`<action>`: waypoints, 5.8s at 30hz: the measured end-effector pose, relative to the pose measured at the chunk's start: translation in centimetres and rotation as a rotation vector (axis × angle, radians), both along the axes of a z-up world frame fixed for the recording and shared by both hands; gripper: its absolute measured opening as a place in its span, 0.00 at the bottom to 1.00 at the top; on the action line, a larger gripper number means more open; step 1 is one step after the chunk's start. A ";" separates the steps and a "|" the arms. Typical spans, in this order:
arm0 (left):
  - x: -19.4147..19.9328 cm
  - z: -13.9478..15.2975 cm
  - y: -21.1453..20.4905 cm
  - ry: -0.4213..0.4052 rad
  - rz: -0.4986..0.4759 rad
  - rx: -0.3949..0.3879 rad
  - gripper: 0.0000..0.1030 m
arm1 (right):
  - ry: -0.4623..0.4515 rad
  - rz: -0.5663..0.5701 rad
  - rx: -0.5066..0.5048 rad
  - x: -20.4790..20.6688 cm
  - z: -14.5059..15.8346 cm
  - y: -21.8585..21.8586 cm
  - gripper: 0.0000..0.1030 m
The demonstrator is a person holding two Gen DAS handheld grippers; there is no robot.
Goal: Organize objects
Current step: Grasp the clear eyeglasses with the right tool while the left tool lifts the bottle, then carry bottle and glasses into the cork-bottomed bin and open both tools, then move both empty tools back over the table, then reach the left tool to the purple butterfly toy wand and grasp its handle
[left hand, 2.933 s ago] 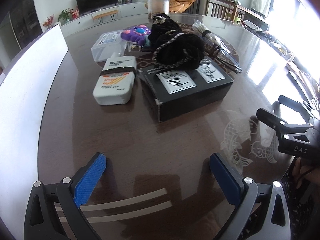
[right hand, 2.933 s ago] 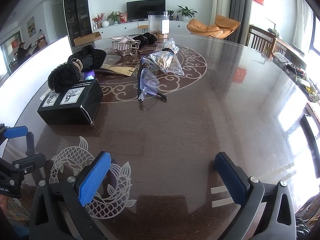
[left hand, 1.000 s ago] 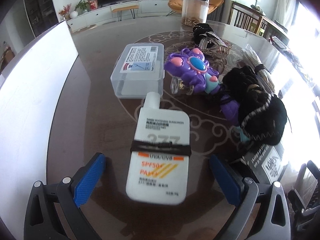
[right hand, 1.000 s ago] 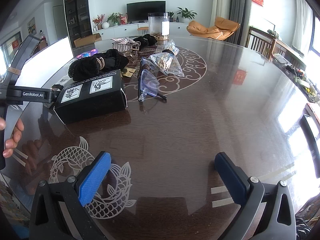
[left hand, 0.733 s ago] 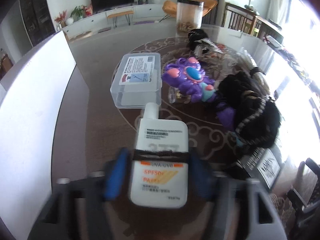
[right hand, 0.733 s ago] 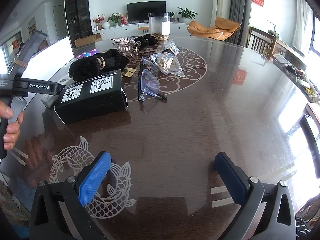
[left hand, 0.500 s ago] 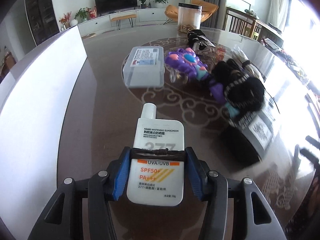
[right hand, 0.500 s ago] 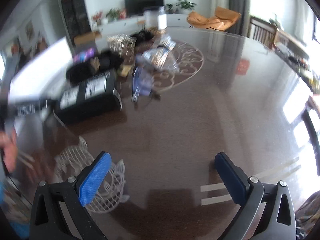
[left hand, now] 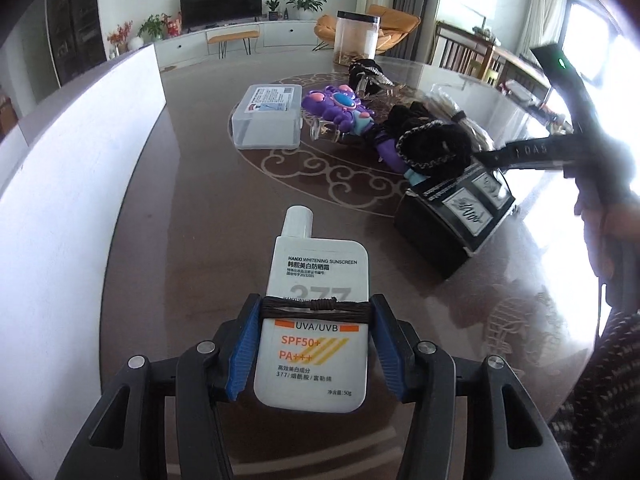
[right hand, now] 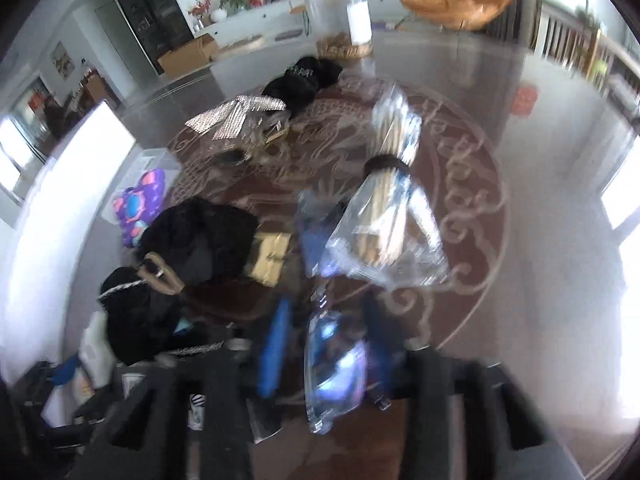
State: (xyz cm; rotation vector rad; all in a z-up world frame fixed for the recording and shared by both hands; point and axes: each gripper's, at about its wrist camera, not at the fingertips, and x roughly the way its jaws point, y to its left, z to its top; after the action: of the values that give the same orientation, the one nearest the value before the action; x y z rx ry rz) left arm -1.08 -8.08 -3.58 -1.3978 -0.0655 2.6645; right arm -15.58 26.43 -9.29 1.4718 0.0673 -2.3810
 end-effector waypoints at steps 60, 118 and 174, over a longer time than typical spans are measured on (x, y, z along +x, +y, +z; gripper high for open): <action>1.9 11.8 -5.0 0.019 0.130 0.217 0.74 | 0.016 0.135 -0.269 12.4 -0.5 -6.2 0.96; -5.5 -0.9 3.8 -0.031 0.046 -0.101 1.00 | 0.141 -0.292 0.124 12.1 -1.5 6.2 1.00; -5.4 -0.9 3.1 -0.011 -0.071 -0.106 1.00 | 0.161 -0.187 0.115 12.5 -1.3 5.1 1.00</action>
State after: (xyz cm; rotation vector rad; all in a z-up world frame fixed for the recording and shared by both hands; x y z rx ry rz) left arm -6.44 -4.93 -4.47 -1.4162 0.1245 2.6374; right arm -3.09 31.55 -10.55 1.3867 0.1120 -2.6848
